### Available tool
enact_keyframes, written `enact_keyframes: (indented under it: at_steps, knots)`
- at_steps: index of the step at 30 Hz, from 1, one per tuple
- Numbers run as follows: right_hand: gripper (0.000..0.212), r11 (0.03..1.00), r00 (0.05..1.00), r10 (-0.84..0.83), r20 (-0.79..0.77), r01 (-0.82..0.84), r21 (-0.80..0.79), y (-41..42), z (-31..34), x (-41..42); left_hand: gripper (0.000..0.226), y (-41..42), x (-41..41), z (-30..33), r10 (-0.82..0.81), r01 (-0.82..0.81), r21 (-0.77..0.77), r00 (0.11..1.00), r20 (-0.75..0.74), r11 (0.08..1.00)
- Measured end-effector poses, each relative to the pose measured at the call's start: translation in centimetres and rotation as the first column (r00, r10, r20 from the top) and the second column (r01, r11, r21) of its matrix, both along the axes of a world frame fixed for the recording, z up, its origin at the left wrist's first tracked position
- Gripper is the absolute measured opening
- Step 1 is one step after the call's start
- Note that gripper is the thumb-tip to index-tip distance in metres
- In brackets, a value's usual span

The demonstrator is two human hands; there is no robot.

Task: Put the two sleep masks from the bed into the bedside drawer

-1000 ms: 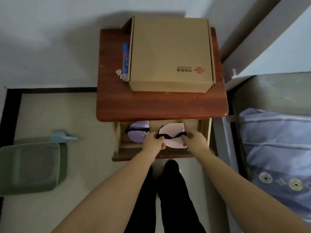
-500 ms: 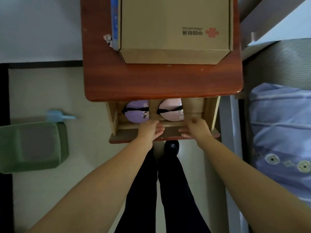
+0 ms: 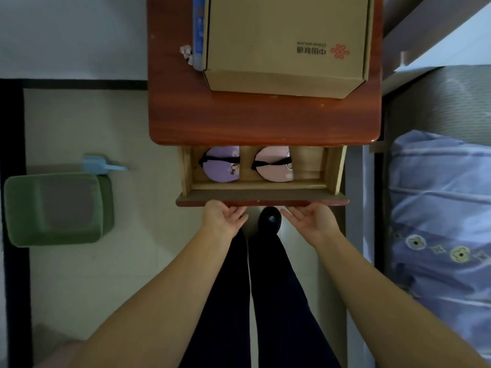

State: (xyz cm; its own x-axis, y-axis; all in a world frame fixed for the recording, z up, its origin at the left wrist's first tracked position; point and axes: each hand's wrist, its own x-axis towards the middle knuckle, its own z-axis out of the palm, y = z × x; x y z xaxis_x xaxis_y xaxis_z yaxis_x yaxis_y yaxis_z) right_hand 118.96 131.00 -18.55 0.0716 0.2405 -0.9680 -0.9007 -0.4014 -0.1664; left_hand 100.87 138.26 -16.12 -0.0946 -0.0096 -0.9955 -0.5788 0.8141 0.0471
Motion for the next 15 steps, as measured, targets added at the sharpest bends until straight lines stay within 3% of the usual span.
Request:
enact_keyframes:
  at_steps: [4,6,8,11,15]
  knots:
    - [0.058,0.995,1.000,0.005,-0.011,-0.003,0.104,0.3,2.6,1.3,0.044,0.7,-0.2,3.1,0.103,-0.110,0.080,0.991,0.086,0.991]
    - [0.060,0.989,1.000,0.027,-0.012,-0.025,0.145,1.9,3.6,2.0,0.078,1.9,0.2,4.2,0.147,-0.167,0.144,0.979,0.141,0.975]
    - [0.061,0.984,0.999,0.037,0.006,-0.038,0.176,4.4,4.1,2.7,0.091,4.0,1.0,4.9,0.135,-0.180,0.221,0.970,0.202,0.958]
    - [0.066,0.988,0.999,-0.001,0.049,-0.007,0.153,8.1,3.8,3.4,0.071,7.3,1.5,4.2,0.129,-0.184,0.282,0.970,0.204,0.942]
    - [0.054,0.992,0.995,-0.069,0.067,0.061,0.113,9.8,3.1,3.6,0.062,9.0,1.3,3.0,0.123,-0.186,0.281,0.966,0.226,0.941]
